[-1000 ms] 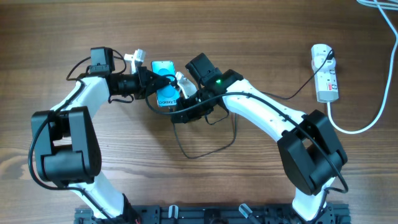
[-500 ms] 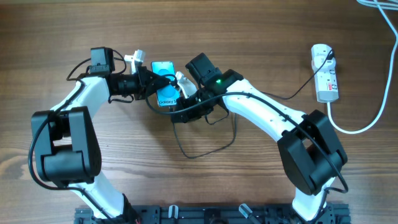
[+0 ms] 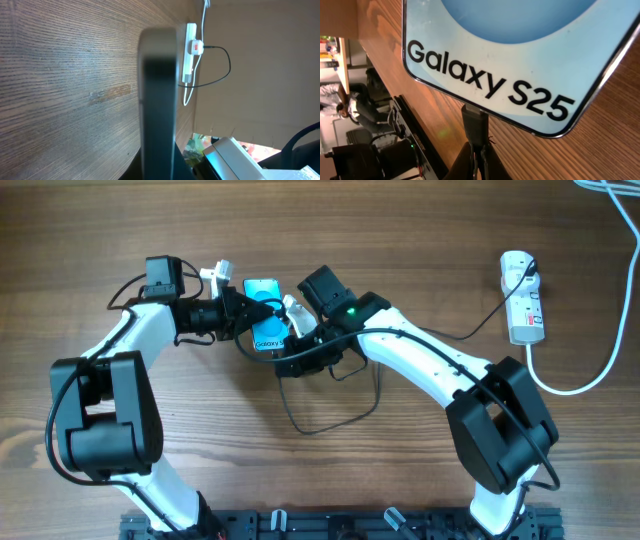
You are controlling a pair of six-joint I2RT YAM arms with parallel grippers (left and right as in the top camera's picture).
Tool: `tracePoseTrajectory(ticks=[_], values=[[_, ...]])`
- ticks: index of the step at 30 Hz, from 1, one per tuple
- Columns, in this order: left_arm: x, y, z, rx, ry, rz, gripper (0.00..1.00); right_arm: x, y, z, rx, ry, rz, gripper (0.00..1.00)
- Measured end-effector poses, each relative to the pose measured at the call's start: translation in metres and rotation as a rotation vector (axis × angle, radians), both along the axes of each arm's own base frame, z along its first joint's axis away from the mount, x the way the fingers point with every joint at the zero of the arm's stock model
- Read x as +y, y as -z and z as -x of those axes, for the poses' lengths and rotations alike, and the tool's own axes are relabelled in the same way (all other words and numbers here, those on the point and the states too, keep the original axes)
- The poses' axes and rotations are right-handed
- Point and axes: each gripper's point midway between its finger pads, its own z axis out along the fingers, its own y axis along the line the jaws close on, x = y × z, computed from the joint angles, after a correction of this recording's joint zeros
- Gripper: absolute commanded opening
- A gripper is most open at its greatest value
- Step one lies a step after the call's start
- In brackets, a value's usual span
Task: Plug charger to phone and switch on socket
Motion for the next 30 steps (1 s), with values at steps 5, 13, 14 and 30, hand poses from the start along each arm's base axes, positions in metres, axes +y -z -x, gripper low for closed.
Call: tracePoseTrajectory(ticks=[5,13,14,30], values=[[-0.0003,-0.0004,0.0005,-0.027,0.014,-0.004,0.04,0.0003,0.0,0.0005,0.006,0.005,0.002,0.04],[-0.0008,-0.0016,0.0008,-0.057,0.028,-0.003,0.04,0.002,-0.0006,0.0001,0.018,0.023,0.001,0.04],[-0.0007,-0.0017,0.0007,-0.058,0.029,-0.003,0.04,0.0027,-0.0009,0.0001,0.019,0.025,0.0,0.04],[0.001,-0.0041,-0.0003,-0.079,0.035,-0.006,0.04,0.008,-0.0033,-0.0033,0.011,0.042,-0.014,0.04]])
